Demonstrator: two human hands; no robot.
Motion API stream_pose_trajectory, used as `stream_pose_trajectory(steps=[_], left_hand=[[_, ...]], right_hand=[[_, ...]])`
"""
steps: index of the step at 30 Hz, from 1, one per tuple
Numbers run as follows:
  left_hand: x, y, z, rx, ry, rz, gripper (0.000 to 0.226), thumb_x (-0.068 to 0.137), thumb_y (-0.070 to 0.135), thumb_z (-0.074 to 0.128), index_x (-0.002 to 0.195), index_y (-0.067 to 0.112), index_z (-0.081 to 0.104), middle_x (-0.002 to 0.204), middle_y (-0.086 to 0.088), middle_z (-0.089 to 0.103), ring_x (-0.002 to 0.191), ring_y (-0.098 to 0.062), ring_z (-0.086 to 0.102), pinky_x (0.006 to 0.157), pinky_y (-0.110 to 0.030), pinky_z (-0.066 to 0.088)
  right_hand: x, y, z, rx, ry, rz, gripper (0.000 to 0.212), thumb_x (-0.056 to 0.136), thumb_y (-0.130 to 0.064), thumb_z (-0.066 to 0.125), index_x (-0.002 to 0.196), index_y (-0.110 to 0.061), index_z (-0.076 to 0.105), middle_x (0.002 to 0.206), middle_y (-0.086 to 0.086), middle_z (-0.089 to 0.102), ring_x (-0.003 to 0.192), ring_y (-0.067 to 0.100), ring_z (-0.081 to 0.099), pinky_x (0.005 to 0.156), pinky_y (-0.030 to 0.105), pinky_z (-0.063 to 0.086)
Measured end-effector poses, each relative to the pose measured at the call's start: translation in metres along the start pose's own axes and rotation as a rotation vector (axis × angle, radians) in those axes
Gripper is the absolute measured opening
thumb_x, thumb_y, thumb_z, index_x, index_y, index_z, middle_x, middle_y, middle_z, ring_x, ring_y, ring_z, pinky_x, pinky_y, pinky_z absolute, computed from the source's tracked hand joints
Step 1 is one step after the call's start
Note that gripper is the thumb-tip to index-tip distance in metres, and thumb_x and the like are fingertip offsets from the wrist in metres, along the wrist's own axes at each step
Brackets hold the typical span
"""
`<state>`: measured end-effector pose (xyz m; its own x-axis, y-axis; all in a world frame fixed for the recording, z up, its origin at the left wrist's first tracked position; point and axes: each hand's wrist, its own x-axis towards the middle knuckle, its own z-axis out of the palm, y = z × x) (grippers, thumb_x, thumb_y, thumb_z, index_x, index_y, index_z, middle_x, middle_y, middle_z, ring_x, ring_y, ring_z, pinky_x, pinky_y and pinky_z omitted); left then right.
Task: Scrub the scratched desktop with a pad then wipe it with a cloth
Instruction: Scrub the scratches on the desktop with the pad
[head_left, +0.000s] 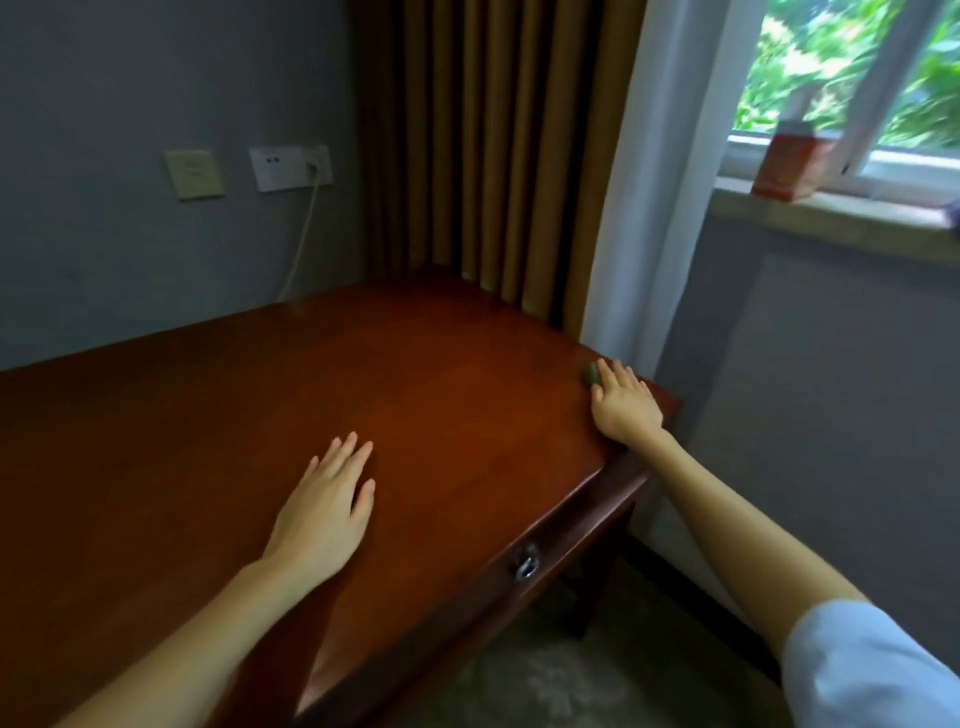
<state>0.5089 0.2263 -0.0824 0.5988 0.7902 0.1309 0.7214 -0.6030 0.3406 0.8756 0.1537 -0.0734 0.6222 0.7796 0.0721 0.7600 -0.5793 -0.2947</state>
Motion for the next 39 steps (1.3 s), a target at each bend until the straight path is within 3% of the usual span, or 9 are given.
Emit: stream_pose_trajectory(steps=[6, 8, 16, 19, 23, 26, 30, 34, 39], left_hand=[[0.019, -0.002, 0.004, 0.047, 0.014, -0.006, 0.053, 0.102, 0.037, 0.027, 0.152, 0.026, 0.011, 0.16, 0.006, 0.002, 0.146, -0.008, -0.003, 0.112, -0.022, -0.006], [0.021, -0.001, 0.004, 0.074, 0.0, -0.005, 0.054, 0.103, 0.037, 0.025, 0.152, 0.027, 0.008, 0.16, 0.005, 0.0, 0.146, -0.008, -0.005, 0.114, -0.024, -0.007], [0.041, 0.008, 0.006, 0.137, -0.068, -0.035, 0.055, 0.103, 0.038, 0.019, 0.154, 0.024, 0.004, 0.161, -0.002, -0.004, 0.148, -0.016, -0.006, 0.119, -0.032, -0.003], [0.04, 0.008, 0.004, 0.115, -0.084, -0.021, 0.055, 0.103, 0.038, 0.02, 0.153, 0.023, 0.004, 0.161, -0.002, -0.003, 0.148, -0.015, -0.006, 0.118, -0.032, -0.003], [0.04, 0.008, 0.004, 0.125, -0.062, -0.012, 0.057, 0.102, 0.041, 0.02, 0.153, 0.023, 0.002, 0.161, -0.002, -0.005, 0.147, -0.015, -0.007, 0.118, -0.032, -0.005], [0.045, 0.008, 0.005, 0.127, -0.071, 0.003, 0.062, 0.1, 0.049, 0.021, 0.153, 0.025, 0.0, 0.16, -0.001, -0.008, 0.147, -0.014, -0.01, 0.118, -0.032, -0.007], [0.065, 0.001, 0.006, 0.123, -0.086, 0.051, 0.072, 0.093, 0.064, 0.016, 0.153, 0.028, 0.0, 0.16, 0.0, -0.009, 0.147, -0.014, -0.011, 0.117, -0.031, -0.008], [0.096, -0.012, 0.003, 0.081, -0.081, 0.096, 0.067, 0.094, 0.063, 0.019, 0.152, 0.033, 0.004, 0.16, 0.005, -0.005, 0.146, -0.009, -0.008, 0.115, -0.027, -0.009], [0.151, -0.062, -0.013, 0.065, -0.057, 0.025, 0.065, 0.096, 0.06, 0.021, 0.153, 0.031, 0.006, 0.16, 0.005, -0.004, 0.146, -0.008, -0.007, 0.117, -0.029, -0.007]], right_hand=[[0.039, 0.023, -0.003, 0.041, 0.084, 0.181, 0.055, 0.1, -0.031, 0.021, 0.151, -0.011, 0.017, 0.156, 0.015, 0.023, 0.143, 0.03, 0.023, 0.117, 0.042, 0.019], [0.033, 0.014, -0.002, 0.012, 0.074, 0.156, 0.055, 0.101, -0.031, 0.023, 0.151, -0.01, 0.016, 0.156, 0.014, 0.021, 0.144, 0.03, 0.021, 0.117, 0.04, 0.019], [-0.12, -0.092, 0.024, 0.017, -0.097, -0.721, 0.053, 0.101, -0.035, 0.028, 0.151, -0.029, 0.014, 0.16, -0.005, 0.01, 0.147, 0.01, 0.005, 0.119, 0.028, 0.002], [-0.145, -0.079, 0.014, 0.02, -0.154, -0.832, 0.052, 0.101, -0.034, 0.029, 0.151, -0.03, 0.014, 0.159, -0.007, 0.012, 0.146, 0.006, 0.005, 0.118, 0.023, 0.001], [-0.094, -0.011, 0.004, 0.0, -0.023, -0.405, 0.058, 0.096, -0.037, 0.022, 0.152, -0.024, 0.016, 0.159, -0.003, 0.011, 0.147, 0.011, 0.008, 0.117, 0.022, -0.001], [-0.038, 0.033, -0.002, -0.04, 0.037, -0.056, 0.054, 0.102, -0.032, 0.024, 0.152, -0.014, 0.014, 0.16, 0.009, 0.009, 0.148, 0.02, 0.008, 0.12, 0.032, 0.004], [0.009, 0.018, 0.004, -0.02, 0.087, 0.224, 0.057, 0.102, -0.033, 0.022, 0.152, -0.007, 0.01, 0.159, 0.017, 0.007, 0.147, 0.029, 0.006, 0.12, 0.039, 0.006], [0.05, -0.03, 0.017, -0.011, 0.146, 0.393, 0.06, 0.101, -0.031, 0.024, 0.151, -0.002, 0.007, 0.158, 0.022, 0.006, 0.146, 0.033, 0.005, 0.119, 0.04, 0.004], [0.117, -0.093, 0.039, -0.027, 0.137, 0.421, 0.06, 0.102, -0.033, 0.023, 0.151, -0.002, 0.006, 0.157, 0.019, 0.009, 0.146, 0.032, 0.009, 0.119, 0.04, 0.007]])
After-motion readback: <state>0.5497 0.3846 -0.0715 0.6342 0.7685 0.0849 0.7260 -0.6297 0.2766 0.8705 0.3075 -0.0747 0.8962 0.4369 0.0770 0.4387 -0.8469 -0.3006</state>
